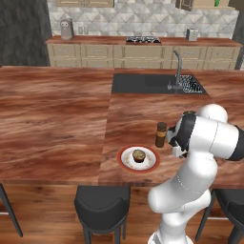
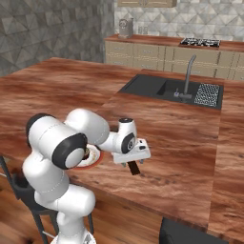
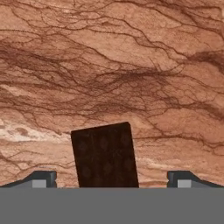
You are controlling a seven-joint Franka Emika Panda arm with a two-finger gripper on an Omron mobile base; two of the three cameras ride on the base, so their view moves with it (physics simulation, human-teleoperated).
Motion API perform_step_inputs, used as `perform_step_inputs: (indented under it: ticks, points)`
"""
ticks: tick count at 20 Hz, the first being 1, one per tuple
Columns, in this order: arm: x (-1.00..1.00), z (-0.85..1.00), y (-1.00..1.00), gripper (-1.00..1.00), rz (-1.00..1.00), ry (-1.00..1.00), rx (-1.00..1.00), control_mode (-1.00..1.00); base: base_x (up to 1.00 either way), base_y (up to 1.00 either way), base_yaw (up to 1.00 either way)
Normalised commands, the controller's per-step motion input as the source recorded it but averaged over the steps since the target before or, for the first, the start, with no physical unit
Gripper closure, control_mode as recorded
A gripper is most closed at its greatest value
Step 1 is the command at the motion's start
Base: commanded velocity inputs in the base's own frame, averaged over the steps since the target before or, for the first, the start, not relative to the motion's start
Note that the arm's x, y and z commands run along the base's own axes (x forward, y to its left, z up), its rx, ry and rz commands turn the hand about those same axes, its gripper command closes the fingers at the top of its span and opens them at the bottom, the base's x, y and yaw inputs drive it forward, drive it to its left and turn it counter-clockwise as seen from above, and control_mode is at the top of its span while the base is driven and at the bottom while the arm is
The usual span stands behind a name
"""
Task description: Take the cinnamon bottle from the cabinet and place it on the dining table, next to the plate with the cupcake. Then take the chocolate from the dining counter and place it on the cupcake plate.
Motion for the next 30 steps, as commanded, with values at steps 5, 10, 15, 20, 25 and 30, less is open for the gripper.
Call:
perform_step_inputs:
  ticks: [5, 10, 15, 20, 25, 30]
  points:
    - [0.07, -0.16, -0.01, -1.0, 0.06, 0.0, 0.04, -1.0, 0.0, 0.0, 0.0]
    - [0.01, -0.32, 0.0, -1.0, 0.04, 0.0, 0.01, -1.0, 0.0, 0.0, 0.0]
    - [0.0, -0.37, -0.01, -1.0, 0.04, 0.0, 0.03, -1.0, 0.0, 0.0, 0.0]
    - [-0.05, -0.46, 0.0, -1.0, 0.03, 0.0, 0.08, -1.0, 0.0, 0.0, 0.0]
    - [-0.02, -0.44, 0.0, -1.0, 0.02, 0.0, 0.03, -1.0, 0.0, 0.0, 0.0]
    - [-0.06, -0.5, 0.14, -1.0, 0.01, 0.0, -0.02, -1.0, 0.0, 0.0, 0.0]
